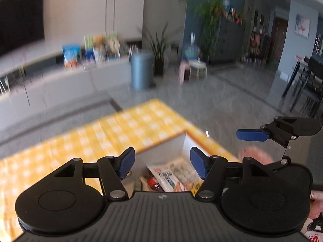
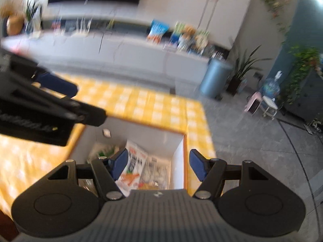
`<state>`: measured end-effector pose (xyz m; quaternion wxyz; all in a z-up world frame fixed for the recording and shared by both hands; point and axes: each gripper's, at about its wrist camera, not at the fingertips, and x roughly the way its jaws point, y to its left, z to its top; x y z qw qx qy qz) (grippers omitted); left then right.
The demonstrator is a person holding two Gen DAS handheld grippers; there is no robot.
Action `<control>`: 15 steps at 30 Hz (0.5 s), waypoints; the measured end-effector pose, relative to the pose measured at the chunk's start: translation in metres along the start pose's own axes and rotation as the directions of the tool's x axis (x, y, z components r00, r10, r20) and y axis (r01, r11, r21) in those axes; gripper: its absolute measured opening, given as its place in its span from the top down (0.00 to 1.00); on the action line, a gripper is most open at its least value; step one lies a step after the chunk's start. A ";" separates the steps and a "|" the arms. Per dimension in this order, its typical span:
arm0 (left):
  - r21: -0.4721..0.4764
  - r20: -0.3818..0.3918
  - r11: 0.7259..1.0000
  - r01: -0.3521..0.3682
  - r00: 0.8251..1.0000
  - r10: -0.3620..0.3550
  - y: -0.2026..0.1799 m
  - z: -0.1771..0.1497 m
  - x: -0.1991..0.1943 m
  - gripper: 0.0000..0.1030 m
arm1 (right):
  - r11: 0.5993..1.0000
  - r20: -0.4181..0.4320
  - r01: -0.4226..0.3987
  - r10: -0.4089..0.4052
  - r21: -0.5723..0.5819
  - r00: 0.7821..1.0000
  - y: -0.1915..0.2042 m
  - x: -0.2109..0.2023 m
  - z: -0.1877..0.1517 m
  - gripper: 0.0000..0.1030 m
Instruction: Organize snacks
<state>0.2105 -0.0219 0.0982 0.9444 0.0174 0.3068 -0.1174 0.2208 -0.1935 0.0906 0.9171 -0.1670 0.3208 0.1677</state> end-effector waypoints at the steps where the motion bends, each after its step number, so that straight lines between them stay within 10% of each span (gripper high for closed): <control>1: 0.008 0.037 1.000 -0.015 0.999 0.014 -0.001 -0.002 -0.013 0.25 | 1.000 0.034 0.006 -0.007 0.027 0.999 -0.002 -0.010 0.001 0.30; 8: 0.077 0.255 0.980 -0.184 0.954 0.159 -0.019 -0.037 -0.079 0.19 | 0.986 0.228 0.024 -0.063 0.167 0.972 0.011 -0.080 -0.013 0.19; 15: 0.060 0.316 0.937 -0.343 0.897 0.308 -0.041 -0.077 -0.097 0.05 | 0.984 0.273 0.033 -0.082 0.177 0.959 0.041 -0.114 -0.042 0.15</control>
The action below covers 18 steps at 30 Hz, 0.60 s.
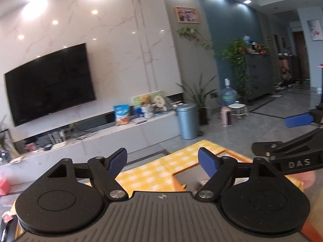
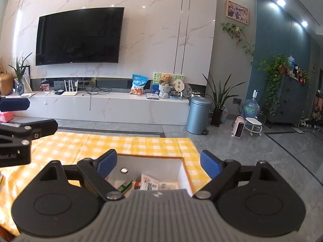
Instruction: Organize snacks
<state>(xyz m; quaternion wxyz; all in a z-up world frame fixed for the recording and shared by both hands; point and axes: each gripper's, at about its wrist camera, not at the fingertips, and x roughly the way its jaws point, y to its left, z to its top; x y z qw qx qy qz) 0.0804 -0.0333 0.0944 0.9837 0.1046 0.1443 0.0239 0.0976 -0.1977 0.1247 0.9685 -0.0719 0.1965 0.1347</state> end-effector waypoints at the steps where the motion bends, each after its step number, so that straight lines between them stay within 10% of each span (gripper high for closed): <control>1: 0.000 -0.003 1.000 -0.012 1.000 0.012 -0.003 -0.004 -0.001 0.05 | 1.000 0.001 -0.005 0.005 0.002 1.000 0.004 -0.005 -0.006 0.14; 18: -0.182 -0.235 0.981 0.073 0.965 -0.116 0.001 -0.071 0.033 0.04 | 0.999 -0.197 0.039 -0.032 0.034 0.980 0.009 0.000 -0.091 0.14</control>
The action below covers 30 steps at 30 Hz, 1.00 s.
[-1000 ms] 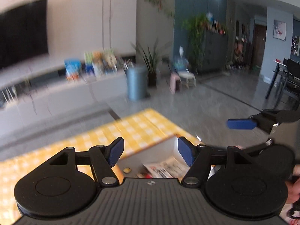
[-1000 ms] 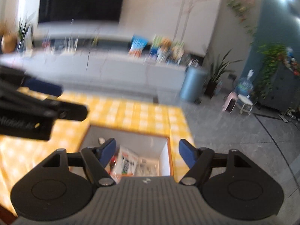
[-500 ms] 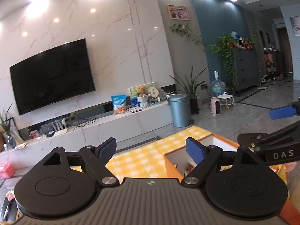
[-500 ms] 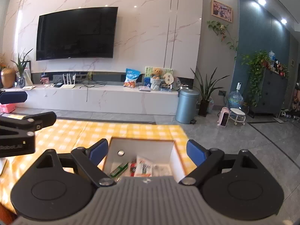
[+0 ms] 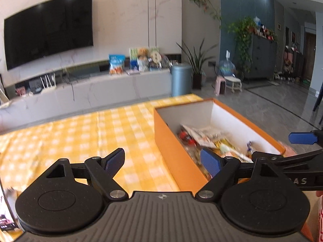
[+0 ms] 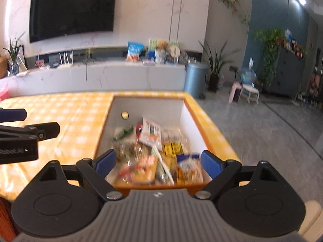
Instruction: Organize snacks
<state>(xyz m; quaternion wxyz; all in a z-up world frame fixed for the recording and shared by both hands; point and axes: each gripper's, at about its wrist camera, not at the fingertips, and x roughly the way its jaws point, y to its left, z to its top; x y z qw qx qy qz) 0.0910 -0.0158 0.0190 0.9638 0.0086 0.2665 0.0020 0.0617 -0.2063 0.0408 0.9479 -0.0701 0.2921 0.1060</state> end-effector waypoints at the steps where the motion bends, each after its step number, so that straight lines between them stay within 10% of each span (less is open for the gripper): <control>1: 0.001 -0.011 1.000 0.004 1.000 -0.004 -0.001 0.000 0.003 0.04 | 1.000 -0.018 0.006 -0.006 0.002 1.000 -0.001 0.004 -0.002 0.14; 30: -0.034 -0.098 0.999 0.015 0.995 -0.018 0.005 -0.028 -0.003 0.04 | 1.000 -0.066 -0.009 0.009 0.004 0.998 0.004 0.010 -0.016 0.14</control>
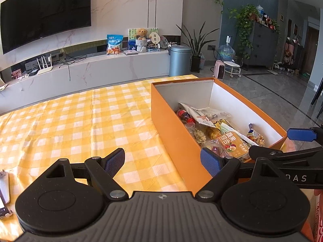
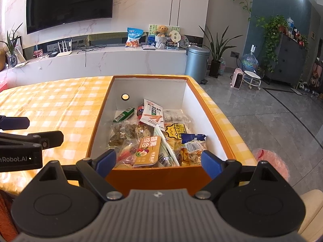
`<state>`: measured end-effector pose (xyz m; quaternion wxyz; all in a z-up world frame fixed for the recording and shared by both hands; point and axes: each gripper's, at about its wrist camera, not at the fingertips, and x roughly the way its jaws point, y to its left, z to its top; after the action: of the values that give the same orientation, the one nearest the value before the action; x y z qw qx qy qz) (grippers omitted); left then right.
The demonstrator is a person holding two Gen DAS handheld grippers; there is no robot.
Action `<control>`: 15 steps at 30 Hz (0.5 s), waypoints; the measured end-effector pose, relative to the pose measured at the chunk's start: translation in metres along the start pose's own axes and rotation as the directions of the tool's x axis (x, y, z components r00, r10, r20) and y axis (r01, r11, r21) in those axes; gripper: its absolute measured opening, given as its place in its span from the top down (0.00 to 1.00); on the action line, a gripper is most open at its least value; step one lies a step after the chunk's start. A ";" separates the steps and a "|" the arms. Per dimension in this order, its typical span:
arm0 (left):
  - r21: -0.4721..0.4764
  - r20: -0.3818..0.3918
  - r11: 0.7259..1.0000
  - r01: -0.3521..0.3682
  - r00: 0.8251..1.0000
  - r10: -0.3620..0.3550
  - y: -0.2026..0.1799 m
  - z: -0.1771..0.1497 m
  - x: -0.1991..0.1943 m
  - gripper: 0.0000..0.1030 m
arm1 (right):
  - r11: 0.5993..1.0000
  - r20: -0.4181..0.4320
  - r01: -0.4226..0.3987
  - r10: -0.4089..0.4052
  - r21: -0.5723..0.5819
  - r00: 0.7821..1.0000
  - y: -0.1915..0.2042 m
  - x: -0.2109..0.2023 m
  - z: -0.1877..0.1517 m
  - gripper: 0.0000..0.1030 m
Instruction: Organize snacks
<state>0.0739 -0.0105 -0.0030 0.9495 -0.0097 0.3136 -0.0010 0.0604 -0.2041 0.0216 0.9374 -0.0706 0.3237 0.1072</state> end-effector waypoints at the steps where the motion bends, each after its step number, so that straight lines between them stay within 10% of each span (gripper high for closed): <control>1: 0.001 0.000 1.000 -0.001 1.000 0.001 0.000 0.000 0.000 0.04 | 1.000 0.000 0.000 0.000 -0.002 1.000 0.000 0.000 0.000 0.14; 15: 0.000 -0.002 1.000 -0.001 1.000 0.001 0.000 0.000 -0.001 0.04 | 1.000 -0.005 -0.001 0.000 -0.006 1.000 0.003 0.002 -0.002 0.13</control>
<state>0.0732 -0.0106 -0.0026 0.9492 -0.0098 0.3146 -0.0007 0.0596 -0.2011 0.0189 0.9363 -0.0735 0.3259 0.1082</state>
